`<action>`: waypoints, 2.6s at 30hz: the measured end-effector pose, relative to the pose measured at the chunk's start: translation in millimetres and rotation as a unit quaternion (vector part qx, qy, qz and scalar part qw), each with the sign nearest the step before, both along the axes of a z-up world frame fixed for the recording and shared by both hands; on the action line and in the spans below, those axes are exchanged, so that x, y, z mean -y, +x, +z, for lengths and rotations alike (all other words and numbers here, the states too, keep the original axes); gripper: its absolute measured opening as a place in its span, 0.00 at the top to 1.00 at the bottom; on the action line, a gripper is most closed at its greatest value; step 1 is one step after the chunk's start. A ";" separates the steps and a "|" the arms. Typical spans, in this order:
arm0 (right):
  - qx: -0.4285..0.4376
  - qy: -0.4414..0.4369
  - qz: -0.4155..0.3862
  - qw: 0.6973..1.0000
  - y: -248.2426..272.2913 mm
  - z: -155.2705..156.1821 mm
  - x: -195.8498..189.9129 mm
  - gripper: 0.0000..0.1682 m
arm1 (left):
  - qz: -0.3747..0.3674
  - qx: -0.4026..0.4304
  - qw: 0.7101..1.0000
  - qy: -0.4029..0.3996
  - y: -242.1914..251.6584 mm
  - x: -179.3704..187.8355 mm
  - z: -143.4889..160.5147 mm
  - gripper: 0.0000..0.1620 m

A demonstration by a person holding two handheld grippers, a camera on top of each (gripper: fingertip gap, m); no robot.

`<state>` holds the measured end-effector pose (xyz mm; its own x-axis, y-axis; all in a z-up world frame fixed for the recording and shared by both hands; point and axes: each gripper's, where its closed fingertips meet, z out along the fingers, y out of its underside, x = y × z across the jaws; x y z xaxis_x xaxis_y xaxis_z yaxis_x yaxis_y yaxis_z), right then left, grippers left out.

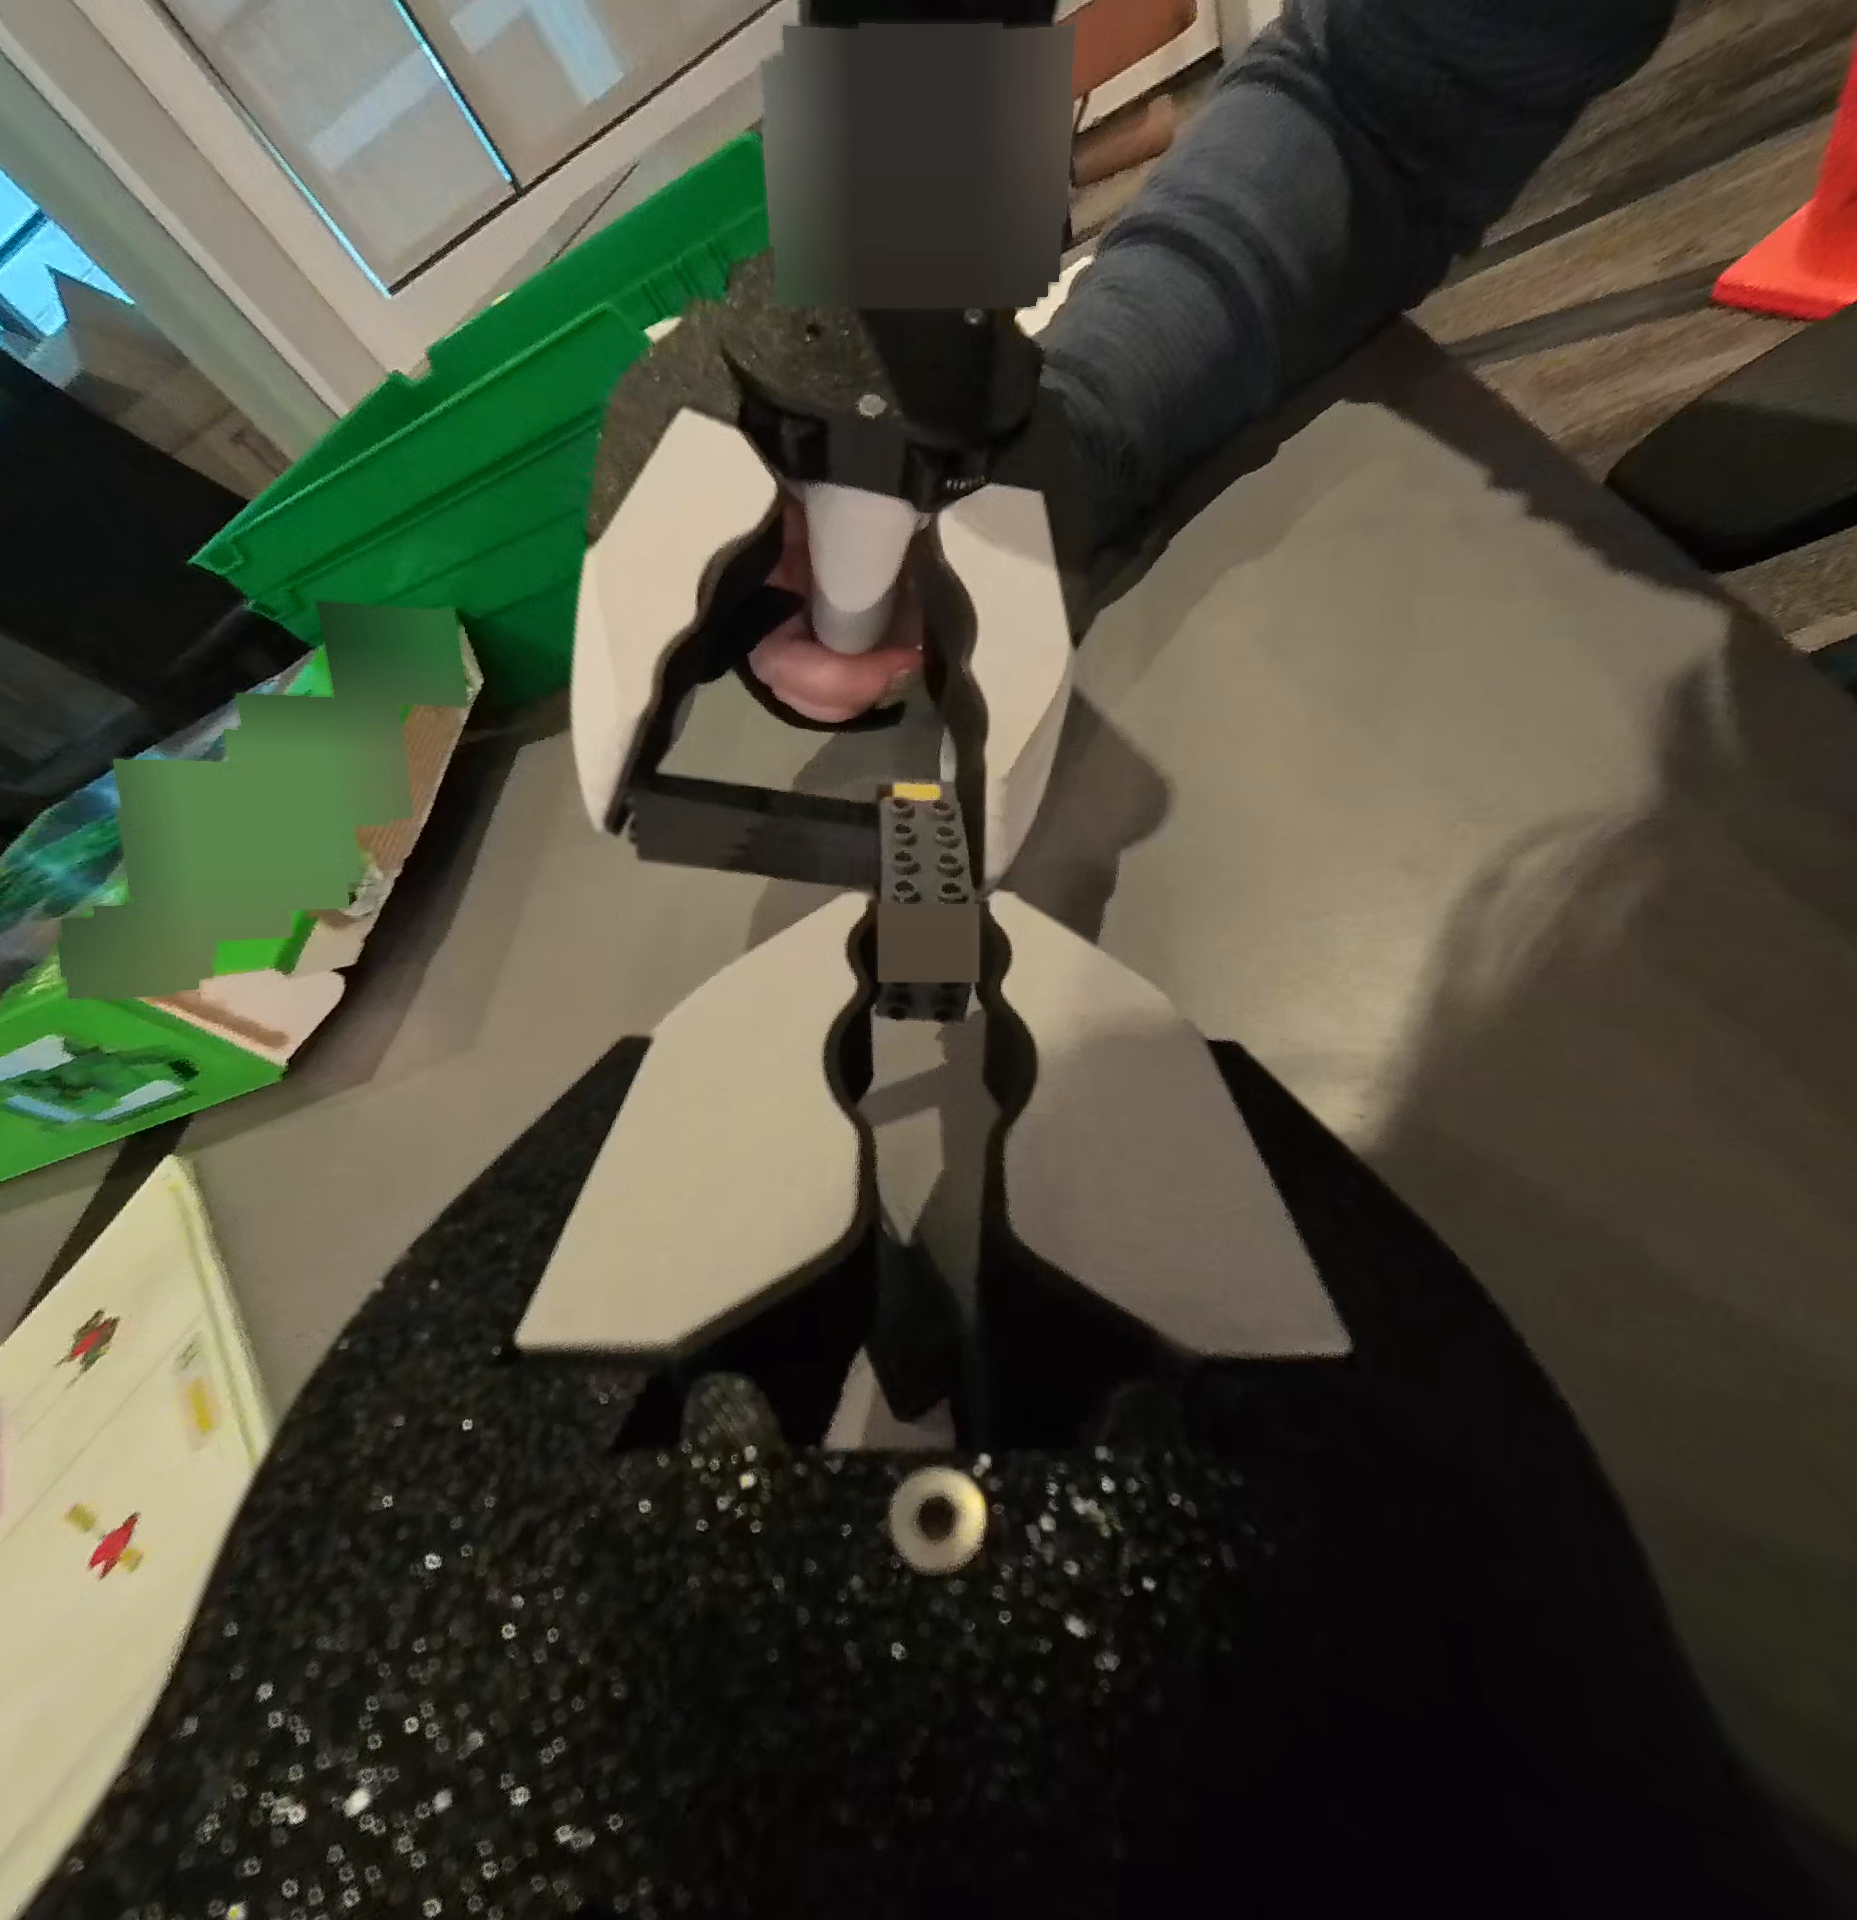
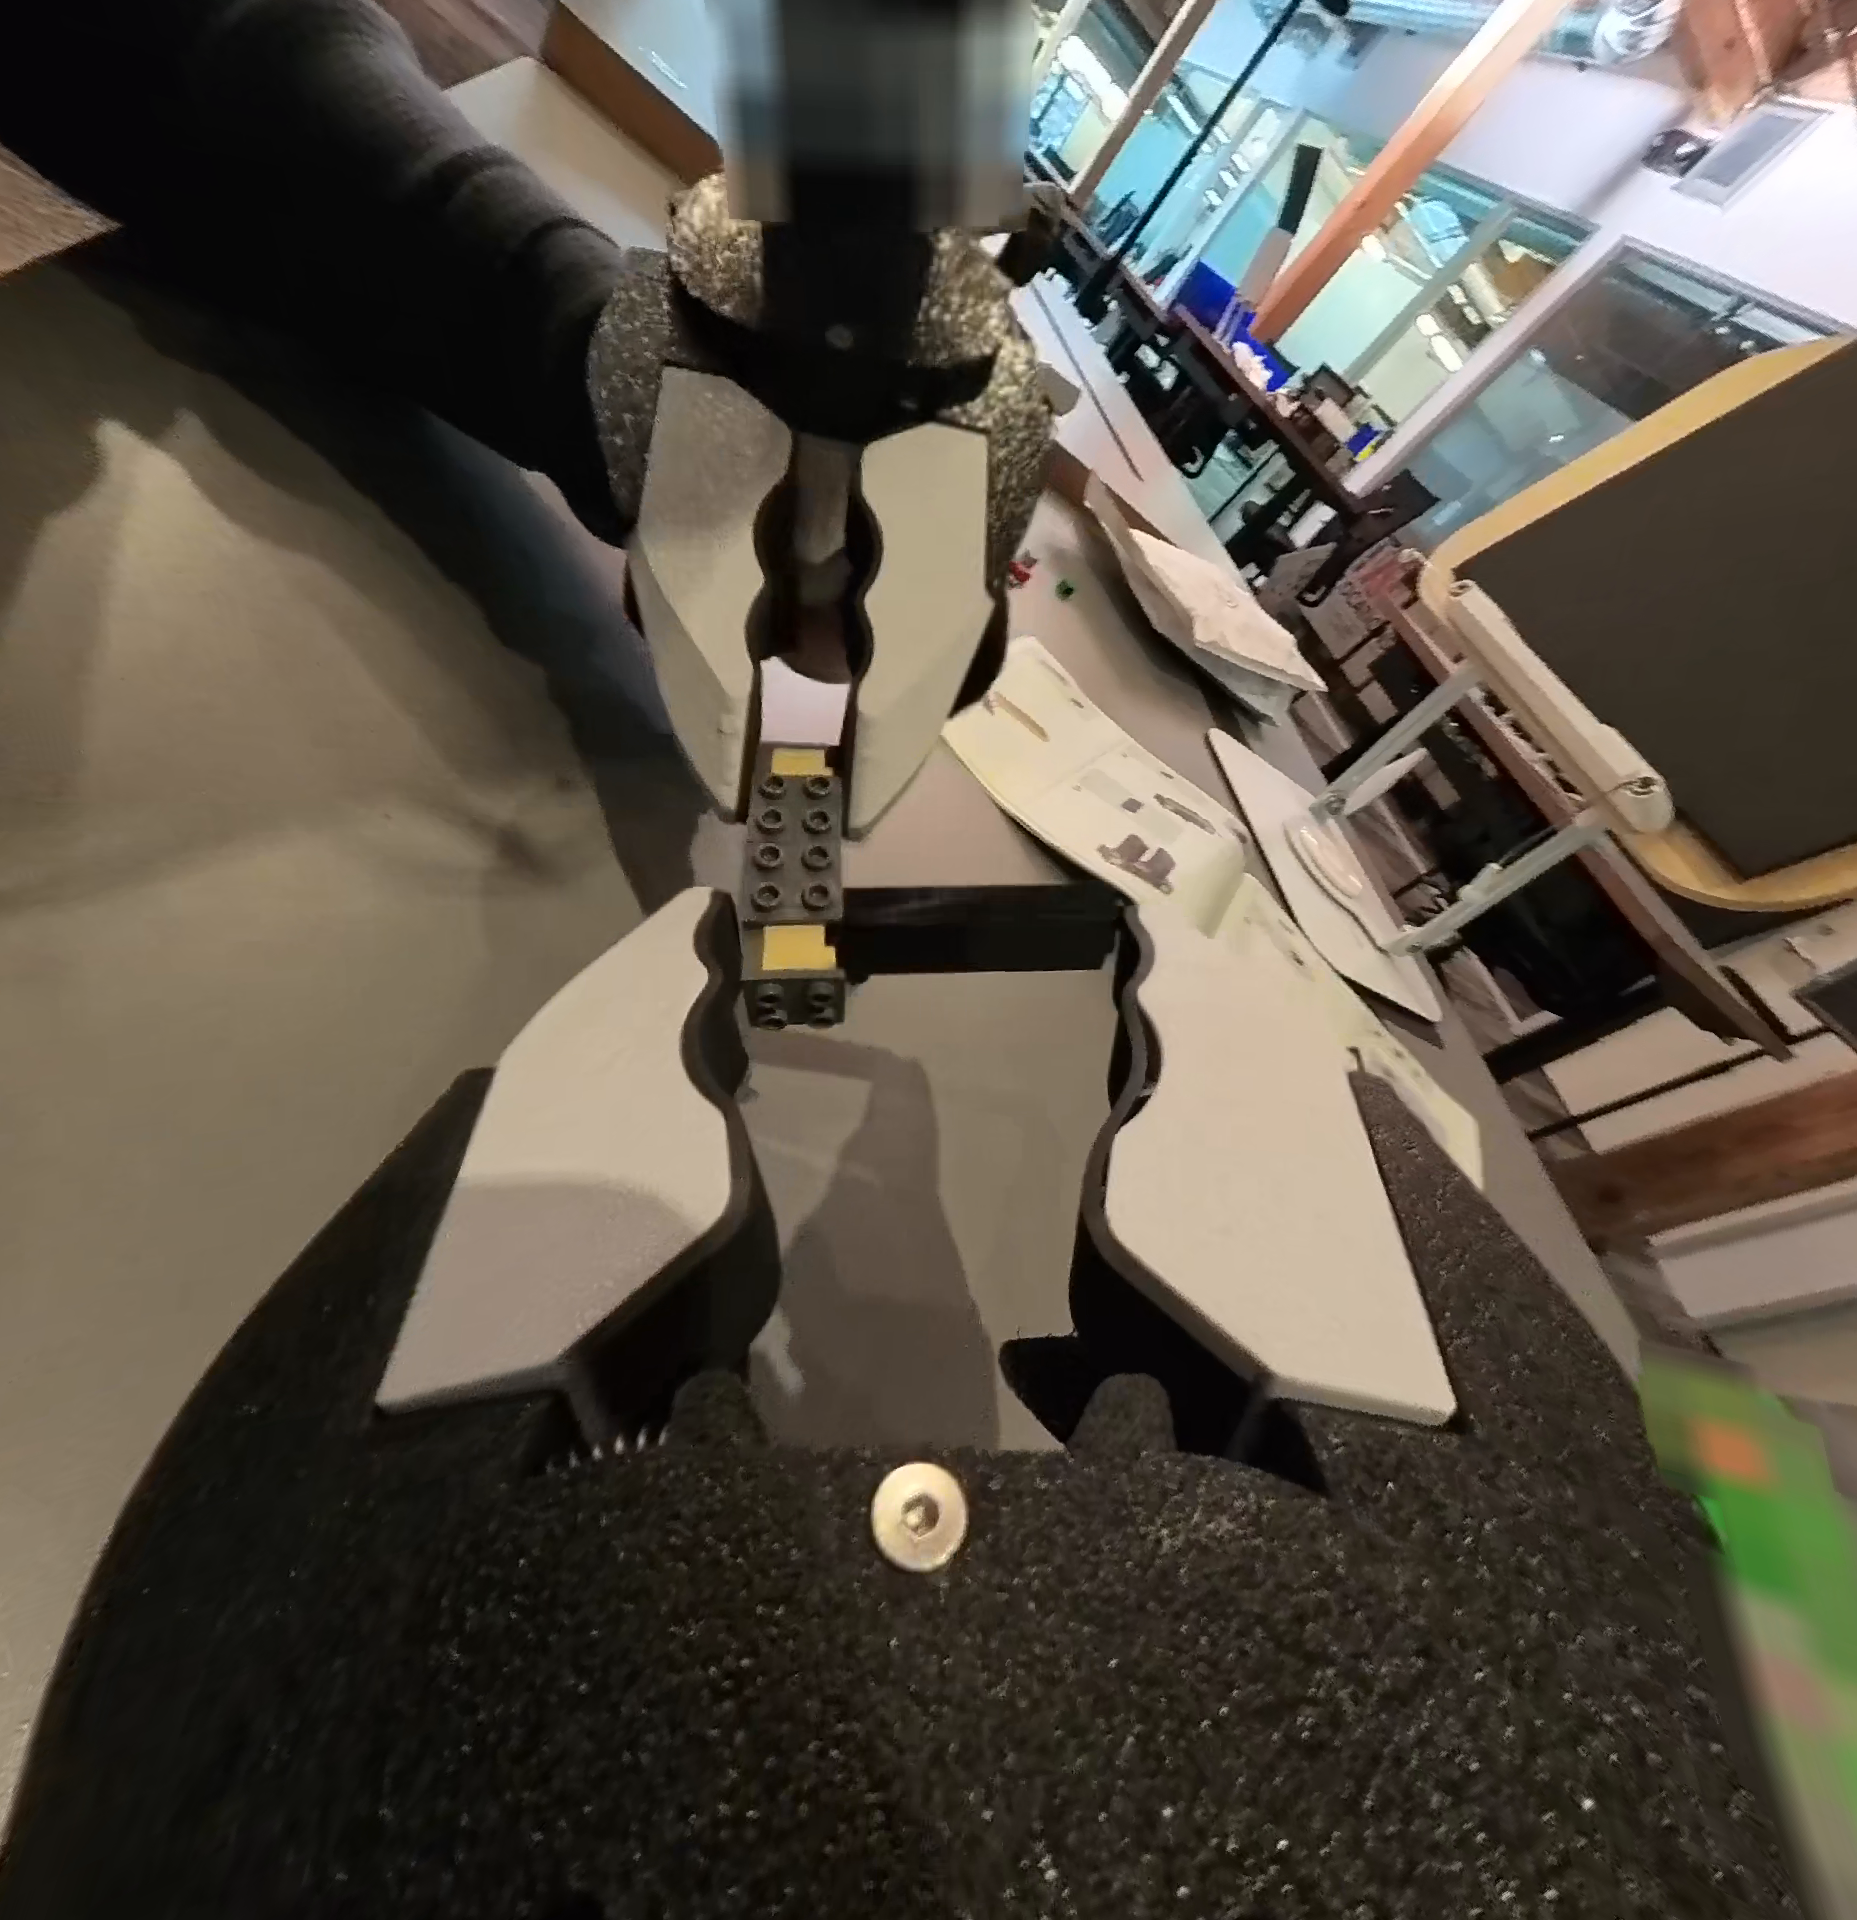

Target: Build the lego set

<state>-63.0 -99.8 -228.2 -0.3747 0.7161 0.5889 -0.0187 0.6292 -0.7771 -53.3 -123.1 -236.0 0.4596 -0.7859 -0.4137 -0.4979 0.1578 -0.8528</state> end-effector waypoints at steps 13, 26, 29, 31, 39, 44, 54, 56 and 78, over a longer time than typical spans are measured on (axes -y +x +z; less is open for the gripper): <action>0.030 -0.043 0.015 0.999 0.8 -2.9 2.9 0.60 | -0.021 0.035 0.999 -0.003 2.8 2.7 1.4 0.90; 0.038 -0.039 0.025 0.998 2.3 -5.0 5.4 0.60 | -0.030 0.014 0.999 0.024 5.6 5.4 1.0 0.90; 0.037 -0.037 0.028 0.998 3.0 -4.5 5.7 0.60 | -0.030 0.006 0.999 0.033 6.3 5.7 0.3 0.90; 0.033 -0.036 0.025 0.999 3.0 -3.2 4.7 0.60 | -0.025 0.000 0.999 0.040 6.2 4.7 -0.1 0.90; -0.008 -0.023 0.000 1.000 1.8 6.2 -2.7 0.61 | 0.004 0.026 0.999 0.046 3.8 -0.9 6.6 0.85; -0.035 -0.001 -0.015 0.999 1.2 10.8 -5.0 0.61 | 0.031 0.078 0.996 -0.012 -1.9 -7.4 8.3 0.77; -0.074 0.083 -0.032 0.993 0.5 12.1 0.6 0.61 | 0.034 0.206 0.950 -0.230 9.0 -14.1 -1.6 0.64; -0.074 0.084 -0.032 0.993 0.3 11.6 0.2 0.61 | 0.033 0.204 0.950 -0.235 7.9 -13.5 -2.3 0.63; -0.088 0.129 -0.022 0.987 1.9 8.4 2.6 0.60 | 0.004 0.228 0.924 -0.307 5.1 -5.4 -7.2 0.87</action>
